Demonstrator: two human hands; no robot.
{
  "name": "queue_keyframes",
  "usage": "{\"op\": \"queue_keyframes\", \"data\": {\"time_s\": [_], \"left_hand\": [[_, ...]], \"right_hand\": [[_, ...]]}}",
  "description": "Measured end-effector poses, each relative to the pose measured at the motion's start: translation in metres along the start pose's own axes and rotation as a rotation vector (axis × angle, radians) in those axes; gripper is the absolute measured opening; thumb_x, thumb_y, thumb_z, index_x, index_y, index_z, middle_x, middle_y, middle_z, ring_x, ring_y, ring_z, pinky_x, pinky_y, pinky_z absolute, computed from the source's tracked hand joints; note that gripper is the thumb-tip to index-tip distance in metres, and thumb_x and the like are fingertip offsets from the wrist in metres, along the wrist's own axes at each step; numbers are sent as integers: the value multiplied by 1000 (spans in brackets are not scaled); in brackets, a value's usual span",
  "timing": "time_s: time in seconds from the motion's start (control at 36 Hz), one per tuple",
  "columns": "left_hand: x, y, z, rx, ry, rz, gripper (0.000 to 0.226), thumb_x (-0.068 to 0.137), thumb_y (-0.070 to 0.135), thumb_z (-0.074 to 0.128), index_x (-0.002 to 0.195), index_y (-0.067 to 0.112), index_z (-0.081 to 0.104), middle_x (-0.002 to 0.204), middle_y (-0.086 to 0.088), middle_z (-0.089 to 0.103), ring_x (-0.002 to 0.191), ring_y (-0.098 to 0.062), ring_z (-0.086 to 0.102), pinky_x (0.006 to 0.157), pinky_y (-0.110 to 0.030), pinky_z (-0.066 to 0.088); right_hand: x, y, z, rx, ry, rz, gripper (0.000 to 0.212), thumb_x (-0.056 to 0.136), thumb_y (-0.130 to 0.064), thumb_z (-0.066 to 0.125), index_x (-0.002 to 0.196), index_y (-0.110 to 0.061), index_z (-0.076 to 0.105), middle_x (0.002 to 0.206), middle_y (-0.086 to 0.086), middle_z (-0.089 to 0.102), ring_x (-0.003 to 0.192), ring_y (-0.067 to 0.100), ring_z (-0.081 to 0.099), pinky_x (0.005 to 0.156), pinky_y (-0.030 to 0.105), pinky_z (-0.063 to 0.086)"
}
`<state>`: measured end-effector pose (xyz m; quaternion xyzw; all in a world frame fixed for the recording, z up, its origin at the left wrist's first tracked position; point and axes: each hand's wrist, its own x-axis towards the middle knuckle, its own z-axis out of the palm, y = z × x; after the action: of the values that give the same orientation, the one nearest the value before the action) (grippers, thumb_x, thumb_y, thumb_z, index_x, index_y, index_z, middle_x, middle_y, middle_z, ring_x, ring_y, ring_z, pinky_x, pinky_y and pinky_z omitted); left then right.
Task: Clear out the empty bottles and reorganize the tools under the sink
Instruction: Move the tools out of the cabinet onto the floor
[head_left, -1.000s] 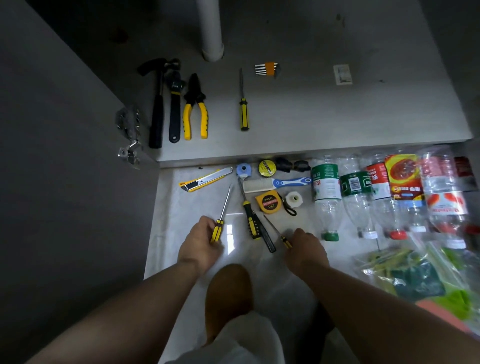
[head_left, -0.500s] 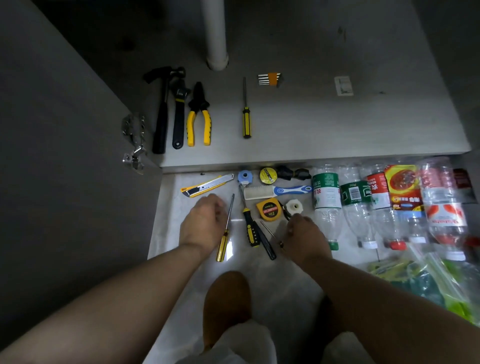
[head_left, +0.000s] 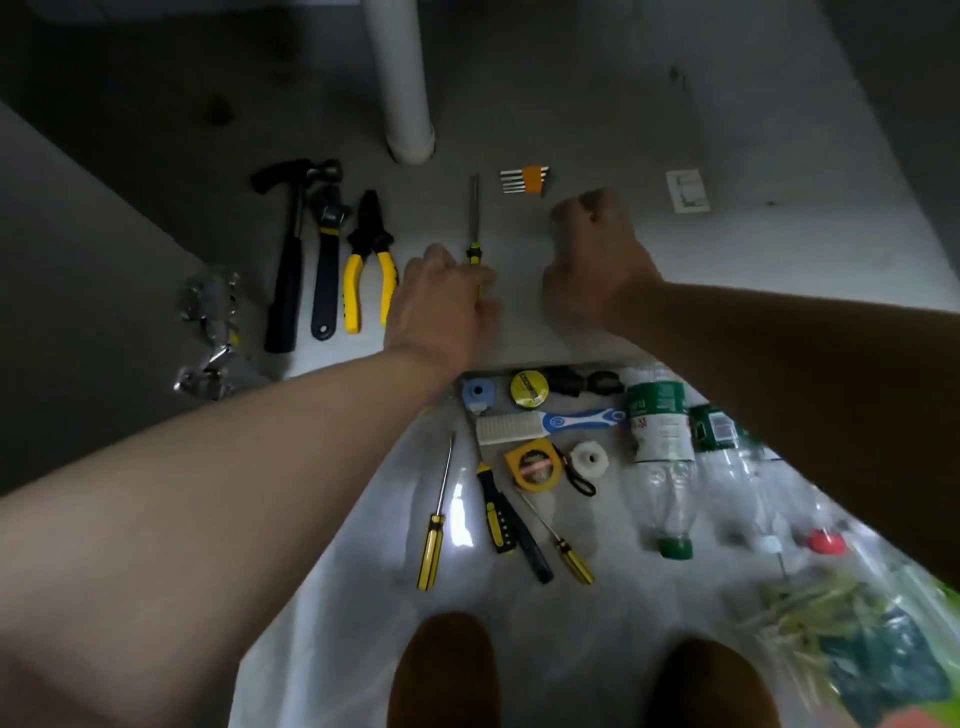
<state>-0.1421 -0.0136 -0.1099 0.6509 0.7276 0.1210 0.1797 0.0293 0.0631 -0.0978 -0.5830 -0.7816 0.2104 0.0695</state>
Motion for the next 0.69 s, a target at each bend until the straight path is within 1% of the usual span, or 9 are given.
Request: {"op": "queue_keyframes", "data": {"time_s": [0.08,0.17,0.25,0.31,0.36,0.44,0.5,0.58,0.69], "left_hand": [[2,-3,6,-57,67,-9,33,96,20,61,129,20,67,123,-13,51,116,-30,52,102,-33,42],[-2,-4,9,-108,137,-58,29,95,13,61,121,21,72,121,-11,55,112,-25,56,89,-19,38],[-8,-3,9,-239,181,-177,28,91,11,62,111,25,77,117,-3,68,108,-19,63,87,-22,47],[-15,-1,9,-437,182,-252,27,90,10,63,108,25,78,109,4,73,103,-12,66,90,-25,53],[-23,1,9,-638,169,-313,25,92,9,65,107,25,77,99,10,71,94,-6,66,91,-30,56],[-32,1,8,-811,173,-362,25,94,4,63,109,20,74,90,5,65,92,-16,66,91,-43,58],[-39,1,8,-886,195,-365,22,95,2,62,111,16,69,87,3,65,87,-11,66,87,-40,61],[-47,3,5,-1003,215,-357,20,96,-3,60,111,11,62,88,-3,66,74,1,65,69,-23,60],[-57,6,4,-1063,219,-366,27,96,-7,57,116,11,55,89,-4,63,71,2,65,71,-25,62]], "right_hand": [[29,1,2,-53,-92,-7,79,89,-27,63,156,-15,23,164,10,11,147,36,22,115,47,36],[53,-1,5,-147,-124,-39,89,92,-31,63,160,-10,10,168,11,2,153,31,10,121,39,22],[68,-5,4,-173,-178,-35,88,93,-30,62,160,-10,9,168,10,2,155,29,7,124,40,19],[69,-10,4,-210,-205,-65,79,97,-28,56,157,-3,12,166,17,10,153,33,12,123,38,17],[62,-11,6,-281,-207,-124,71,98,-27,54,154,0,22,162,20,18,148,36,22,118,39,25],[42,-10,7,-303,-196,-68,69,94,-24,57,154,-9,26,164,10,15,146,31,25,113,45,38],[23,-10,9,-286,-153,-59,66,93,-19,56,153,-10,31,162,9,22,145,30,28,110,48,41],[-12,-6,17,-303,-12,-139,52,90,-17,53,141,-8,46,151,13,40,134,34,40,99,47,48],[-57,3,31,-269,135,-229,36,90,-20,53,124,-8,57,125,13,56,114,34,48,81,43,46]]}}
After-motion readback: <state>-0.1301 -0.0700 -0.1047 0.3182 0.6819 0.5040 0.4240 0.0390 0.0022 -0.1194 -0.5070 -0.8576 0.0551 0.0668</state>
